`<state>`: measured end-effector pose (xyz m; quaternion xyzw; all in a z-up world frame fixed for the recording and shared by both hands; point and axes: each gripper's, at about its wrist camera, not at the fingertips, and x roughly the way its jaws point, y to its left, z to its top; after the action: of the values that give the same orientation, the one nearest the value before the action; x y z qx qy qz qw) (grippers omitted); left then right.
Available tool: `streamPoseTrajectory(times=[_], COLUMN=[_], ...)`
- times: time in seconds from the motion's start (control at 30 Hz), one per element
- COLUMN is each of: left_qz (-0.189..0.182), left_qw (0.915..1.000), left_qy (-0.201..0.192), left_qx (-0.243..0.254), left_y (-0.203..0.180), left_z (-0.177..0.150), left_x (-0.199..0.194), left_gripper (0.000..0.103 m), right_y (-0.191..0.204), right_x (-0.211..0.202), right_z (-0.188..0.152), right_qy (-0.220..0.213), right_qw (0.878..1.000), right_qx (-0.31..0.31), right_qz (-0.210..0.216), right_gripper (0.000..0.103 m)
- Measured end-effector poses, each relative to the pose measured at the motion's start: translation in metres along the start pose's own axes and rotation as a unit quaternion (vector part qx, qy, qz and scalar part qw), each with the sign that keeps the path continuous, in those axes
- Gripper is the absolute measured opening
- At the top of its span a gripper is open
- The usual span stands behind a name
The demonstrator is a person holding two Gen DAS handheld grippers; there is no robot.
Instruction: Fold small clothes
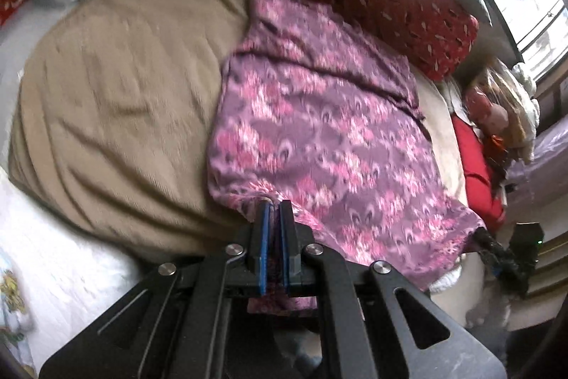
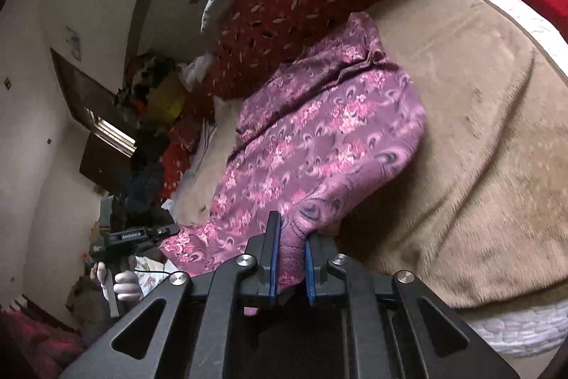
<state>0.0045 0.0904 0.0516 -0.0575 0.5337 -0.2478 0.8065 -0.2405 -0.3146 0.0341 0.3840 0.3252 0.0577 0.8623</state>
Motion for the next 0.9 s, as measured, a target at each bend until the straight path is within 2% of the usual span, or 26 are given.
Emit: streamPoseTrajectory(times=[0.17,0.43,0.63,0.77,0.9], left_qz=[0.014,0.013,-0.041,-0.049,-0.049], left_qw=[0.9997,0.9998,0.9933,0.9866,0.9829], left_qy=[-0.016,-0.005,0.023,0.019,0.011], left_qx=[0.009,-0.013,-0.106,-0.155,-0.177], left_y=[-0.005,-0.003,0.024,0.038,0.04], left_z=[0.021,0.057,0.107,0.148,0.185], left_x=[0.006,0.026,0.051,0.073,0.092], left_gripper=[0.004,0.004,0.003,0.001,0.001], right_y=[0.004,0.006,-0.006,-0.021,-0.039], right_x=[0.015,0.051,0.08,0.095,0.112], right_z=[0.025,0.068,0.105,0.137,0.169], right_qy=[-0.002,-0.009,-0.02,-0.043,-0.061], right_qw=[1.0,1.0,1.0,0.998,0.996], right_qx=[-0.003,-0.007,0.011,0.037,0.06], right_qz=[0.003,0.014,0.019,0.026,0.024], right_gripper=[0.011,0.011,0.011,0.011,0.011])
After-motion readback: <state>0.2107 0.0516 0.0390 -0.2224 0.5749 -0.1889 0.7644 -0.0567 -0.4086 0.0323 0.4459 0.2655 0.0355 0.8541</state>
